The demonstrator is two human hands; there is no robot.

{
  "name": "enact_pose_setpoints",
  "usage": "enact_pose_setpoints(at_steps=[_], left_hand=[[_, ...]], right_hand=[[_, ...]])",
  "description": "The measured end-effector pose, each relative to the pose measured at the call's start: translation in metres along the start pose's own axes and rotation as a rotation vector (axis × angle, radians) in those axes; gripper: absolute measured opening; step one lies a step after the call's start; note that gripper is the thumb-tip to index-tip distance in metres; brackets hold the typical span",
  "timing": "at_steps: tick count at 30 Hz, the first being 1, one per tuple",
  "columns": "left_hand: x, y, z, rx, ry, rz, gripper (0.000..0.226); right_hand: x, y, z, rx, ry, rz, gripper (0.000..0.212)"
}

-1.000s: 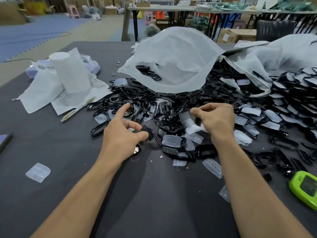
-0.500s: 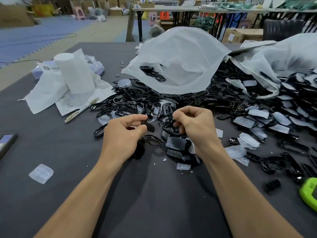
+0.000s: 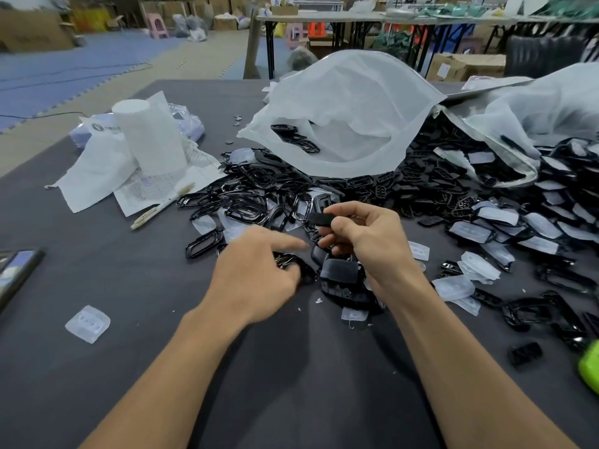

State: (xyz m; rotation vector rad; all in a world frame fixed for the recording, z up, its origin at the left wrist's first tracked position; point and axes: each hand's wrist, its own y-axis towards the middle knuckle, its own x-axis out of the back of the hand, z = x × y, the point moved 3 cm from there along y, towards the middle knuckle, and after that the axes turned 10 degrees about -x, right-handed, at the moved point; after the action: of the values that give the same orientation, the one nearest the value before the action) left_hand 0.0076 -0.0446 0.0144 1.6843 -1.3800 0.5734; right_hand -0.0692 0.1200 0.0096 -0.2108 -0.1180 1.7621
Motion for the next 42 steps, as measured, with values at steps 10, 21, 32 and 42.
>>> enact_pose_setpoints(at_steps=[10, 21, 32, 42], left_hand=[[-0.005, 0.004, 0.01, 0.071, -0.196, -0.278, 0.033], [-0.015, 0.011, 0.014, 0.244, -0.995, -0.227, 0.027], [-0.013, 0.009, 0.016, 0.302, -0.999, -0.28, 0.012], [-0.009, 0.006, 0.015, 0.262, -0.848, -0.305, 0.02]], right_hand=[[-0.001, 0.002, -0.002, 0.011, 0.056, 0.035, 0.021], [-0.002, 0.0, 0.001, 0.095, -0.167, -0.01, 0.031], [-0.015, -0.01, 0.001, 0.023, 0.006, 0.207, 0.022], [-0.016, -0.013, 0.001, 0.005, -0.058, 0.336, 0.025]])
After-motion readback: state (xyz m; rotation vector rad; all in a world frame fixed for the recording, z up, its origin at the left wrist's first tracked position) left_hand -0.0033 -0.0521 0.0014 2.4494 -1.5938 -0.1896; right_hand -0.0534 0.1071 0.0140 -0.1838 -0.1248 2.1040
